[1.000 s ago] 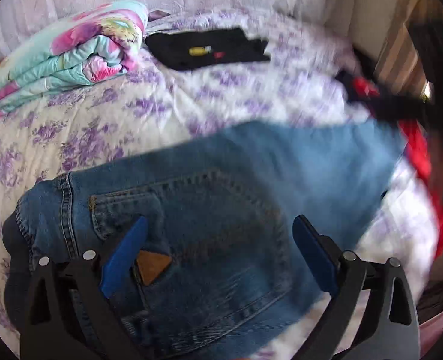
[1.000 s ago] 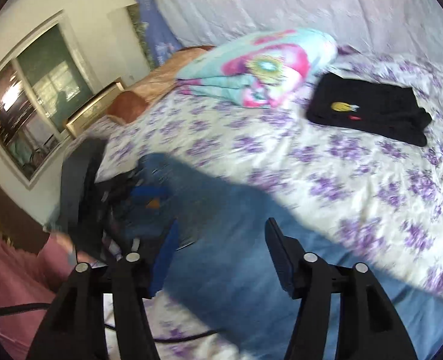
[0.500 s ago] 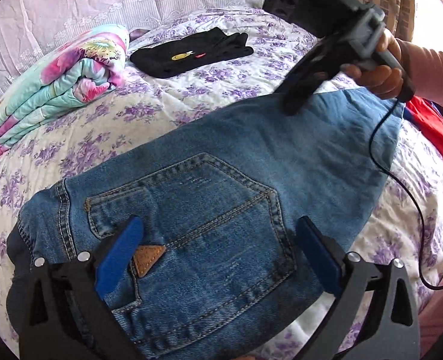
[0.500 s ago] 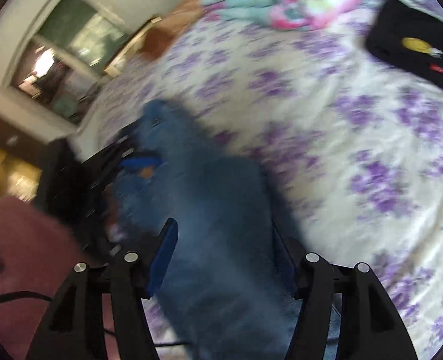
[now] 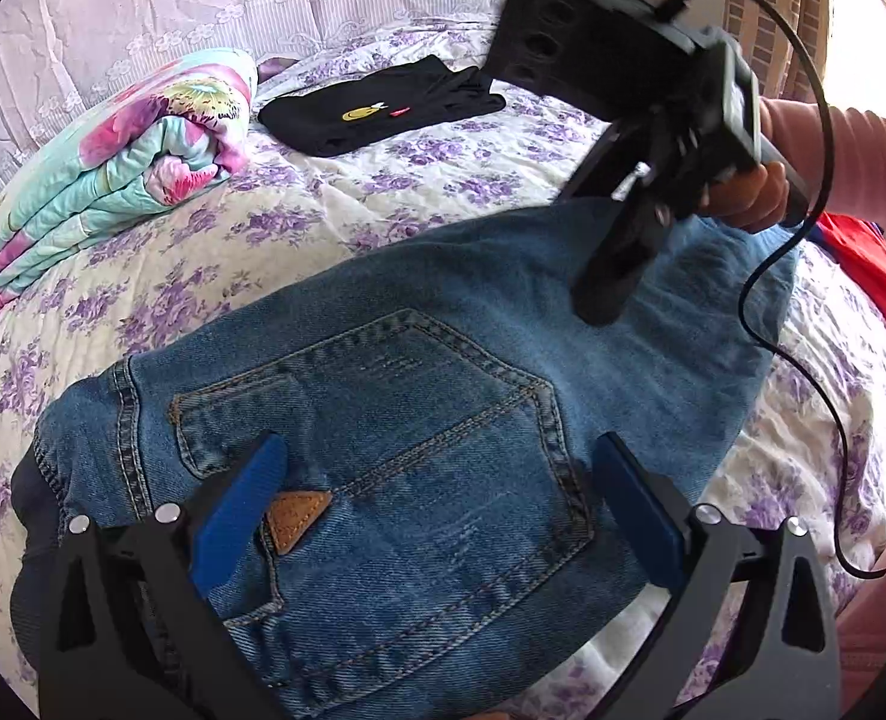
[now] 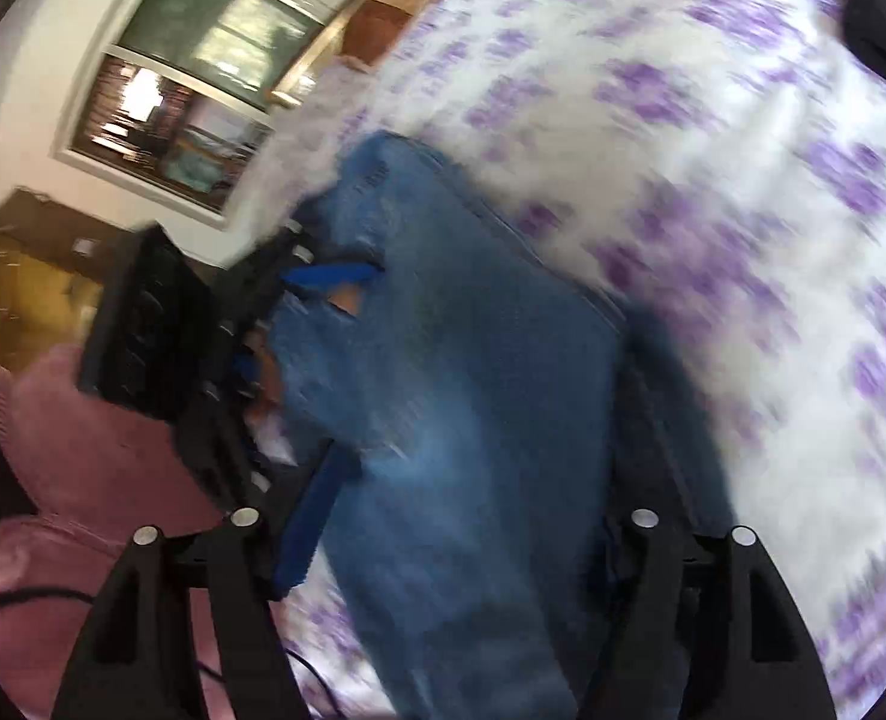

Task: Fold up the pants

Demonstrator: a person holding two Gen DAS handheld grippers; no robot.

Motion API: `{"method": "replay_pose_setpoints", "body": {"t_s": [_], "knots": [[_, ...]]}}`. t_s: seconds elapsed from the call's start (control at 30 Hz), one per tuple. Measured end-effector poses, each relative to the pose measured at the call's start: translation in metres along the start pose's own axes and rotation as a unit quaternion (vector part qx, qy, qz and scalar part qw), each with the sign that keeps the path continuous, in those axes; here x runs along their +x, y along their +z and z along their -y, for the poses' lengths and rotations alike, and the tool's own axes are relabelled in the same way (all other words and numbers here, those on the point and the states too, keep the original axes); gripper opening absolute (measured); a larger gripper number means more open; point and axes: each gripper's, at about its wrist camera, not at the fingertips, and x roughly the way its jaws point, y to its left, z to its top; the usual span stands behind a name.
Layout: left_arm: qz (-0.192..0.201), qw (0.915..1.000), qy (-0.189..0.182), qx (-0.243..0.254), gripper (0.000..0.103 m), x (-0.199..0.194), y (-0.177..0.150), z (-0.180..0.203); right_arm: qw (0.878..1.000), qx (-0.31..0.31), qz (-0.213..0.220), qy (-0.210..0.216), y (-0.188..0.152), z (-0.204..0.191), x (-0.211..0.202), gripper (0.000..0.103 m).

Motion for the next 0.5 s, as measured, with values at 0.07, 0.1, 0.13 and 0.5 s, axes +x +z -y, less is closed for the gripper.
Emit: {"method": "replay_pose_setpoints", "body": {"t_s": [0.07, 0.1, 0.13, 0.5], "knots": [[0.000, 1.0000, 0.000, 0.000, 0.099, 0.000, 0.000, 0.000, 1.000, 0.003, 0.018, 0.025, 0.009, 0.002, 0.002, 0.078], [0.000, 1.0000, 0.000, 0.000, 0.099, 0.000, 0.000, 0.000, 0.999, 0.012, 0.034, 0.040, 0.015, 0.005, 0.002, 0.078], [0.000, 1.0000, 0.001, 0.000, 0.099, 0.000, 0.000, 0.000, 0.997, 0.023, 0.056, 0.045, 0.020, 0.009, -0.001, 0.078], [-0.003, 0.9999, 0.009, 0.005, 0.099, 0.001, -0.001, -0.002, 0.983, 0.100, 0.148, -0.046, 0.009, 0.036, -0.026, 0.034]]}}
